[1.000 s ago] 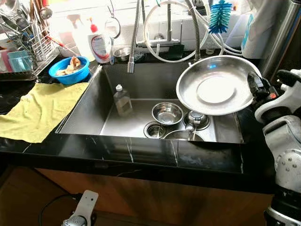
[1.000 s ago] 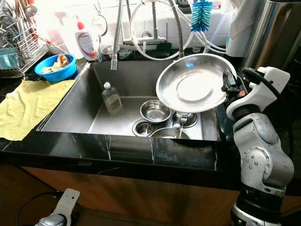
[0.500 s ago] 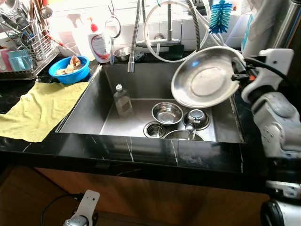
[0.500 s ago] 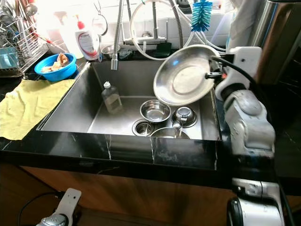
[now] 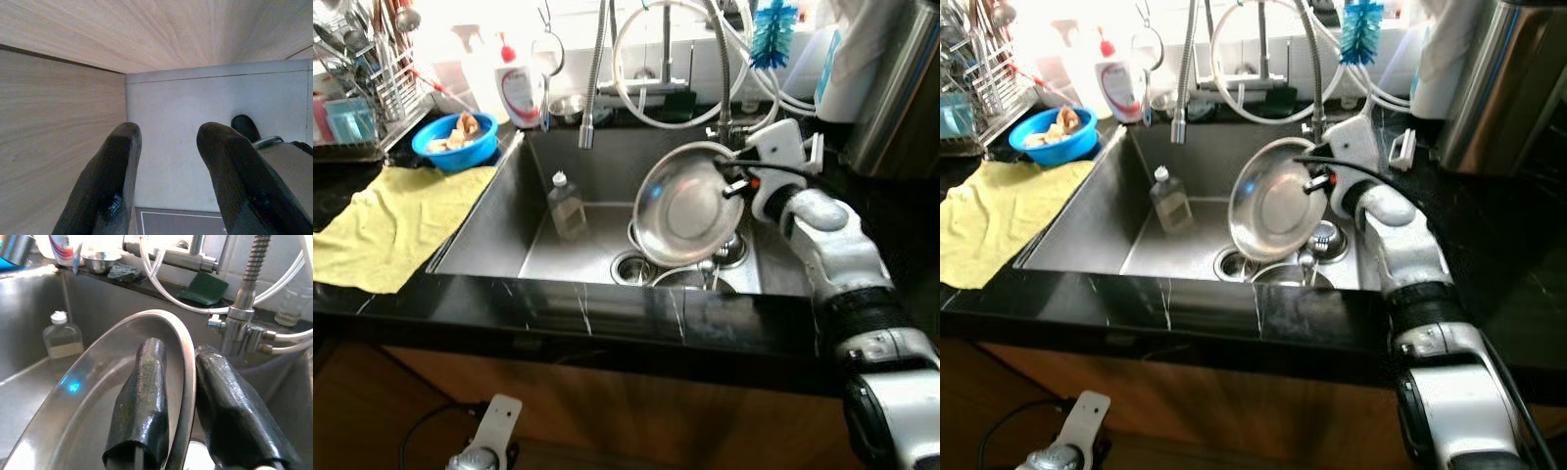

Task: Kitchen organization

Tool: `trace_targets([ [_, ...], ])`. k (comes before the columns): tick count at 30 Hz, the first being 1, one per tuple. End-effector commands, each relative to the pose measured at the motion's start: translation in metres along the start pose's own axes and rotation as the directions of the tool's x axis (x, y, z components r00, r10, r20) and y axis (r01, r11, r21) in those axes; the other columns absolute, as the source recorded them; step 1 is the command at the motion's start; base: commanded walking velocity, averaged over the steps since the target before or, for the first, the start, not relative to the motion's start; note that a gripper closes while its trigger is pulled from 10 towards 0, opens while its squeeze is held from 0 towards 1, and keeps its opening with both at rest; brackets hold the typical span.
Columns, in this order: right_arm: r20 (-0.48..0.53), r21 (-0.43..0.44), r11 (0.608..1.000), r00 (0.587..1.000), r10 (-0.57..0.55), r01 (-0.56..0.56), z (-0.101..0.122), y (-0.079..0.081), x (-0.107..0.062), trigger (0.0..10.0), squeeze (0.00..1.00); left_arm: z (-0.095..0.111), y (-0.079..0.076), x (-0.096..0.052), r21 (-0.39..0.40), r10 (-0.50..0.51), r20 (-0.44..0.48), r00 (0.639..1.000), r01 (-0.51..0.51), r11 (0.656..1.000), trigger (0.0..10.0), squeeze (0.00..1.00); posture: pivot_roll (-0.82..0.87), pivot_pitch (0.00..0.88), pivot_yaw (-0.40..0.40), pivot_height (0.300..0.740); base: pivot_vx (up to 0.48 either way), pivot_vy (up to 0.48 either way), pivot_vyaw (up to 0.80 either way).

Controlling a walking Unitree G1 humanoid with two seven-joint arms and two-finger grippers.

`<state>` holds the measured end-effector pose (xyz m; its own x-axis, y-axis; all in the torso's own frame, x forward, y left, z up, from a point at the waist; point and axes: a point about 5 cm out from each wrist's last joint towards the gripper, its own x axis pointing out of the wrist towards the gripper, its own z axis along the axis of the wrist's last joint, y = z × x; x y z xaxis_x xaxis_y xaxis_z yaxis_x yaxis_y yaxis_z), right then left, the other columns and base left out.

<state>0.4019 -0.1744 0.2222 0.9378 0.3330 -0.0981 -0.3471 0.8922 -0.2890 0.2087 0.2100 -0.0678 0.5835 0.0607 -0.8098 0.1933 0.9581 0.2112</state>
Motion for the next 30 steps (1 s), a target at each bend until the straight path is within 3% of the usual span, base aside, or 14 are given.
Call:
trace_targets([
  [1,0.005,-0.056,0.998,1.0,-0.011,0.011,0.006,0.0,0.004,10.0,0.0,-0.006,0.006,-0.001,-0.006,0.024,-0.025,0.999,-0.024,1.0,10.0,0.0,-0.18,0.0,0.097,0.74,0.0,0.0,0.0],
  [6,-0.016,-0.062,0.998,0.999,-0.034,0.033,0.0,-0.002,0.007,10.0,0.0,-0.006,0.006,-0.001,-0.011,0.025,-0.023,0.999,-0.025,1.0,10.0,0.0,-0.18,0.0,0.092,0.74,0.0,0.0,0.0],
  [10,-0.057,-0.121,0.991,0.996,-0.07,0.063,-0.011,-0.006,0.006,10.0,0.0,-0.006,0.005,-0.001,-0.011,0.023,-0.023,0.999,-0.023,1.0,10.0,0.0,-0.17,0.0,0.088,0.74,0.0,0.0,0.0],
  [26,-0.1,-0.055,0.995,0.991,-0.086,0.081,-0.039,-0.008,0.0,10.0,0.02,-0.01,0.01,-0.002,-0.004,0.03,-0.029,0.999,-0.03,1.0,10.0,0.0,-0.15,0.0,0.09,0.74,0.0,0.0,0.0],
  [27,-0.101,-0.053,0.995,0.991,-0.09,0.085,-0.04,-0.008,0.0,10.0,0.25,-0.01,0.011,-0.002,-0.003,0.031,-0.028,0.999,-0.031,1.0,10.0,0.0,-0.15,0.0,0.092,0.74,0.0,0.0,0.0],
  [28,-0.101,-0.053,0.995,0.991,-0.092,0.087,-0.04,-0.008,0.0,10.0,0.25,-0.01,0.011,-0.002,-0.003,0.031,-0.028,0.999,-0.031,1.0,10.0,0.0,-0.15,0.0,0.092,0.74,0.0,0.0,0.0],
  [30,-0.097,-0.048,0.995,0.991,-0.092,0.087,-0.04,-0.008,0.0,10.0,0.6,-0.009,0.011,-0.002,-0.001,0.031,-0.028,0.999,-0.031,1.0,10.0,0.0,-0.16,0.0,0.094,0.74,0.0,0.0,0.0],
])
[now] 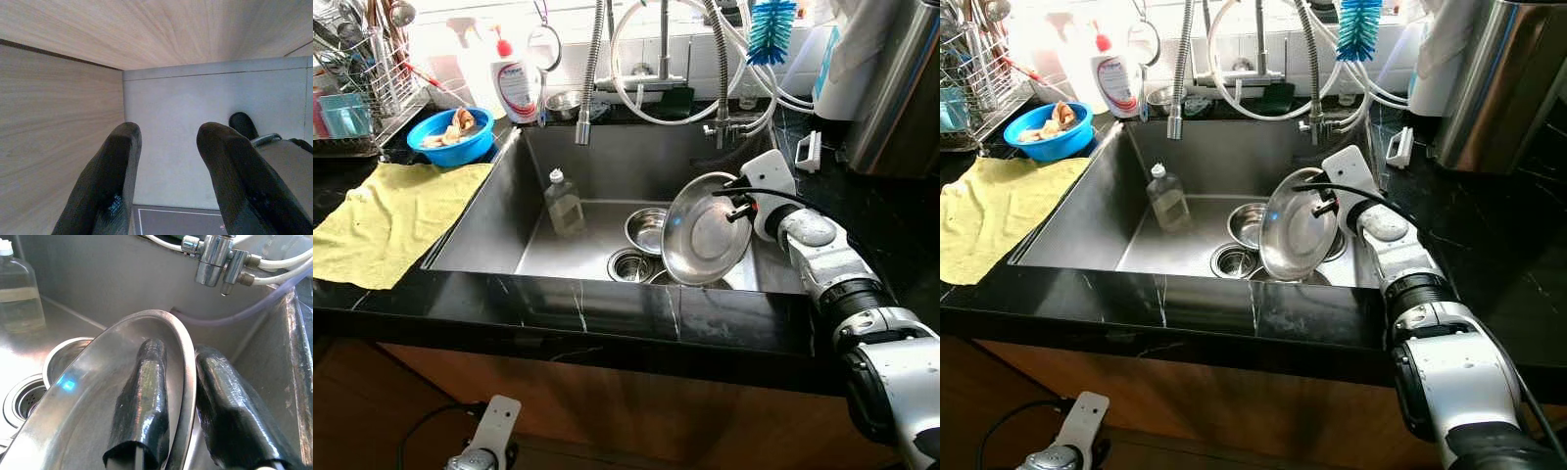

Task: Kitchen organization

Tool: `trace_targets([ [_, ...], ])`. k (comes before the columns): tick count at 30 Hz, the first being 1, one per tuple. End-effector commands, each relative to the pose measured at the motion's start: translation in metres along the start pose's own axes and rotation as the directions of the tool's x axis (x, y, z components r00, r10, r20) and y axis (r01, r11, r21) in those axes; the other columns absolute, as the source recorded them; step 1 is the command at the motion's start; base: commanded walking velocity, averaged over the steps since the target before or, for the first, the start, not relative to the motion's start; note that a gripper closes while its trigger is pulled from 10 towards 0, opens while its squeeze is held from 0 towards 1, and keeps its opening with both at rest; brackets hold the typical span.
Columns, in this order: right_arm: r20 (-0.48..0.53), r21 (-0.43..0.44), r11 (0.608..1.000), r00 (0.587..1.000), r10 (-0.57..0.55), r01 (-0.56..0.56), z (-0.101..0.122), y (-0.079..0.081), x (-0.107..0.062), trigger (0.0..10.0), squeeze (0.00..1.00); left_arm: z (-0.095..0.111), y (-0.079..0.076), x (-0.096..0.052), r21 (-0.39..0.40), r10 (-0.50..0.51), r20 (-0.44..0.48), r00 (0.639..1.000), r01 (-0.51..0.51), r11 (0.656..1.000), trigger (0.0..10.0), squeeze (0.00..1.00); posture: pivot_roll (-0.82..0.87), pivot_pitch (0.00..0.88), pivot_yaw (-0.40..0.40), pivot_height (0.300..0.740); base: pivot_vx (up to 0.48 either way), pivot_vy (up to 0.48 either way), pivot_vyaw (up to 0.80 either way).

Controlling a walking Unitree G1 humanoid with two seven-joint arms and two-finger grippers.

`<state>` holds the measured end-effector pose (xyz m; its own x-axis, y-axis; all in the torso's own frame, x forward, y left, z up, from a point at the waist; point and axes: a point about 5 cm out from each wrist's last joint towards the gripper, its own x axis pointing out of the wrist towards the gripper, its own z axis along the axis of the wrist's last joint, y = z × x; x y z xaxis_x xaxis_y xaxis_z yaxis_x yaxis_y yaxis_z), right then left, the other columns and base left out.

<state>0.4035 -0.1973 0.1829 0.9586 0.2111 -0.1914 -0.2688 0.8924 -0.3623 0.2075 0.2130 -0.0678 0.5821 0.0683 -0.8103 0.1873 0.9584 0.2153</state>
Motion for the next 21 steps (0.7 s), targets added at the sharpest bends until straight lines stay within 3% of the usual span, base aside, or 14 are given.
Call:
trace_targets([
  [1,0.03,0.026,1.0,1.0,-0.005,0.004,0.0041,0.001,0.0011,10.0,0.66,-0.0073,0.0087,-0.0016,0.003,0.024,-0.024,0.999,-0.024,1.0,10.0,0.0,-0.16,0.0,0.095,0.74,0.0,0.0,0.0],
  [13,0.036,0.039,0.999,0.999,-0.028,0.027,0.0018,-0.006,-0.0017,10.0,0.72,-0.0067,0.0046,-0.0012,0.006,0.014,-0.021,1.0,-0.014,1.0,10.0,0.0,-0.16,0.0,0.088,0.74,0.0,0.0,0.0],
  [21,0.04,0.038,0.999,0.999,-0.029,0.027,0.0024,-0.0063,-0.0018,10.0,0.69,-0.0068,0.0045,-0.0012,0.006,0.014,-0.021,1.0,-0.014,1.0,10.0,0.0,-0.16,0.0,0.088,0.74,0.0,0.0,0.0],
])
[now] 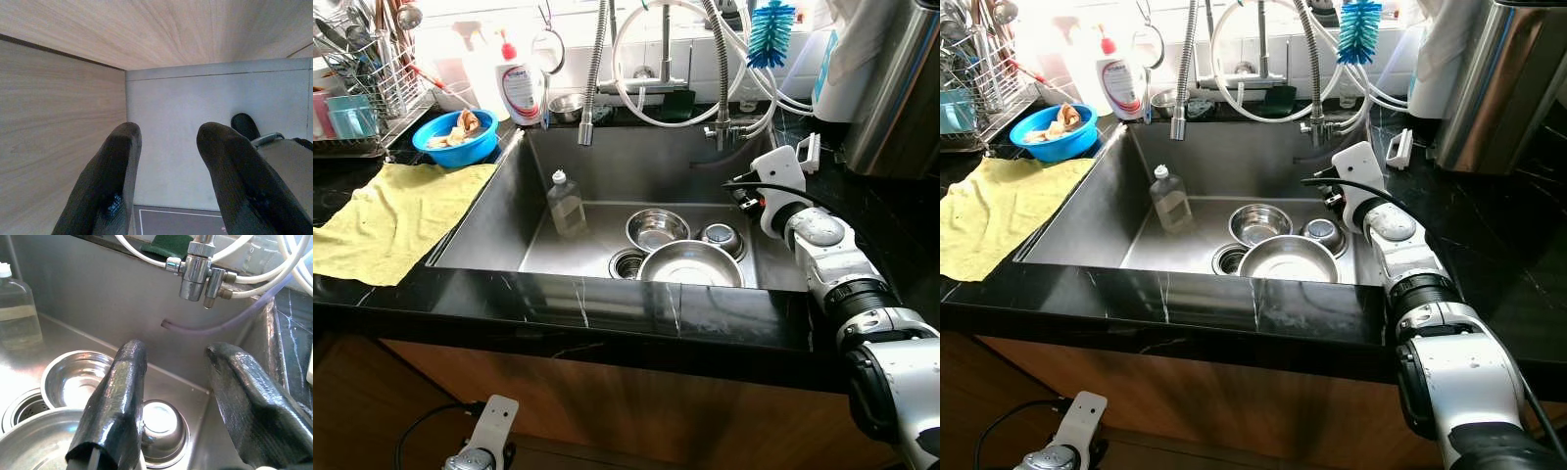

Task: Kitchen organization

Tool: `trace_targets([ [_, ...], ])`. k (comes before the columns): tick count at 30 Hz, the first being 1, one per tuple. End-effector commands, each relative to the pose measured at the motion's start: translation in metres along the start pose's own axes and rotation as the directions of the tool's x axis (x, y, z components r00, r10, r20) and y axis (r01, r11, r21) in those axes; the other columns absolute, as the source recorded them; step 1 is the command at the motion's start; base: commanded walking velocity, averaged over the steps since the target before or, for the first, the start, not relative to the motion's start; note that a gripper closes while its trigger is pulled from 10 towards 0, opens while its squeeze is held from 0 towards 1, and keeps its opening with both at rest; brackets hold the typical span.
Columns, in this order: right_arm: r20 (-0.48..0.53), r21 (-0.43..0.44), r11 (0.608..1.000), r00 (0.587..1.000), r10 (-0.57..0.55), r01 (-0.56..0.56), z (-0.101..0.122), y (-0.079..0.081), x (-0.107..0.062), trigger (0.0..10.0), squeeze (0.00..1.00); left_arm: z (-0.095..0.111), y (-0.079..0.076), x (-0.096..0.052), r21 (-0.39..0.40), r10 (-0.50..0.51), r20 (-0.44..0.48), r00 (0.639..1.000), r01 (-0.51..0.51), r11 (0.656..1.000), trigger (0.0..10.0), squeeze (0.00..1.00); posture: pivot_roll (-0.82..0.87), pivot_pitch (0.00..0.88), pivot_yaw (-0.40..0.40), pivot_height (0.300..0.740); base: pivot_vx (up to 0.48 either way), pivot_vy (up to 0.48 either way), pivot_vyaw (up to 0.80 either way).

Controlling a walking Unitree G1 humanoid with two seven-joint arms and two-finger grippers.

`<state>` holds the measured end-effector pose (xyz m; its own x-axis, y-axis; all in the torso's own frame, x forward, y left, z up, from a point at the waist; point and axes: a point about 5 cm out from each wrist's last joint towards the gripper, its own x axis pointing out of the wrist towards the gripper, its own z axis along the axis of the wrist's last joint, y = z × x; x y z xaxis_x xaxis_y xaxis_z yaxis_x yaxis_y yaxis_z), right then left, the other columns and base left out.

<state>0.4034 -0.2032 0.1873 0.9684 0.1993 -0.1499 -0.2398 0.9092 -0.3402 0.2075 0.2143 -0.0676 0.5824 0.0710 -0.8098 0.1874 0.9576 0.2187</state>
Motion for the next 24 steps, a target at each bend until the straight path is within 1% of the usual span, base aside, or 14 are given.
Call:
trace_targets([
  [1,0.098,0.02,0.998,0.993,-0.063,0.061,0.014,-0.009,-0.002,10.0,0.0,-0.007,0.004,-0.001,0.002,0.014,-0.021,1.0,-0.014,1.0,10.0,0.0,-0.16,0.0,0.089,0.74,0.0,0.0,0.0],
  [3,0.247,0.055,0.985,0.953,-0.174,0.166,0.035,-0.026,-0.012,10.0,0.0,-0.008,0.005,-0.001,0.0,0.018,-0.022,1.0,-0.018,1.0,10.0,0.0,-0.16,0.0,0.093,0.74,0.0,0.0,0.0],
  [7,0.31,0.071,0.976,0.926,-0.217,0.205,0.041,-0.032,-0.02,10.0,0.0,-0.008,0.005,-0.002,0.001,0.019,-0.021,1.0,-0.019,1.0,10.0,0.0,-0.17,0.0,0.098,0.74,0.0,0.0,0.0],
  [10,0.398,0.084,0.96,0.874,-0.278,0.267,0.048,-0.033,-0.038,10.0,0.0,-0.009,0.006,-0.002,0.002,0.023,-0.018,1.0,-0.023,1.0,10.0,0.0,-0.17,0.0,0.102,0.74,0.0,0.0,0.0],
  [11,0.398,0.084,0.96,0.874,-0.278,0.267,0.048,-0.033,-0.038,10.0,0.0,-0.009,0.006,-0.002,0.002,0.023,-0.018,1.0,-0.023,1.0,10.0,0.0,-0.17,0.0,0.102,0.74,0.0,0.0,0.0],
  [12,0.441,0.093,0.951,0.844,-0.305,0.296,0.05,-0.03,-0.052,10.0,0.0,-0.008,0.006,-0.002,0.002,0.026,-0.015,1.0,-0.026,1.0,10.0,0.0,-0.18,0.0,0.104,0.74,0.0,0.0,0.0],
  [14,0.468,0.104,0.943,0.821,-0.327,0.317,0.051,-0.026,-0.063,10.0,0.0,-0.008,0.006,-0.002,0.001,0.028,-0.011,1.0,-0.028,1.0,10.0,0.0,-0.18,0.0,0.104,0.74,0.0,0.0,0.0],
  [15,0.468,0.104,0.943,0.821,-0.327,0.317,0.051,-0.026,-0.063,10.0,0.0,-0.008,0.006,-0.002,0.001,0.028,-0.011,1.0,-0.028,1.0,10.0,0.0,-0.18,0.0,0.104,0.74,0.0,0.0,0.0],
  [16,0.476,0.131,0.933,0.804,-0.356,0.335,0.049,-0.02,-0.075,10.0,0.0,-0.007,0.007,-0.002,0.001,0.03,-0.006,1.0,-0.03,1.0,10.0,0.0,-0.18,0.0,0.106,0.74,0.0,0.0,0.0],
  [17,0.475,0.139,0.926,0.797,-0.373,0.35,0.048,-0.018,-0.08,10.0,0.0,-0.007,0.007,-0.002,0.0,0.03,-0.005,1.0,-0.03,1.0,10.0,0.0,-0.18,0.0,0.105,0.74,0.0,0.0,0.0],
  [19,0.47,0.133,0.918,0.792,-0.39,0.373,0.045,-0.007,-0.093,10.0,0.0,-0.005,0.007,-0.002,-0.007,0.035,0.007,0.999,-0.035,0.999,10.0,0.0,-0.18,0.0,0.105,0.74,0.0,0.0,0.0],
  [20,0.47,0.133,0.918,0.792,-0.39,0.373,0.045,-0.007,-0.093,10.0,0.0,-0.005,0.007,-0.002,-0.007,0.035,0.007,0.999,-0.035,0.999,10.0,0.0,-0.18,0.0,0.105,0.74,0.0,0.0,0.0],
  [21,0.471,0.13,0.916,0.79,-0.393,0.379,0.044,-0.001,-0.101,10.0,0.0,-0.003,0.008,-0.001,-0.012,0.039,0.018,0.999,-0.039,0.999,10.0,0.0,-0.18,0.0,0.106,0.74,0.0,0.0,0.0],
  [24,0.456,0.16,0.916,0.795,-0.399,0.368,0.042,0.009,-0.11,10.0,0.0,0.0,0.011,-0.001,-0.015,0.048,0.029,0.998,-0.047,0.999,10.0,0.0,-0.19,0.0,0.107,0.74,0.0,0.0,0.0],
])
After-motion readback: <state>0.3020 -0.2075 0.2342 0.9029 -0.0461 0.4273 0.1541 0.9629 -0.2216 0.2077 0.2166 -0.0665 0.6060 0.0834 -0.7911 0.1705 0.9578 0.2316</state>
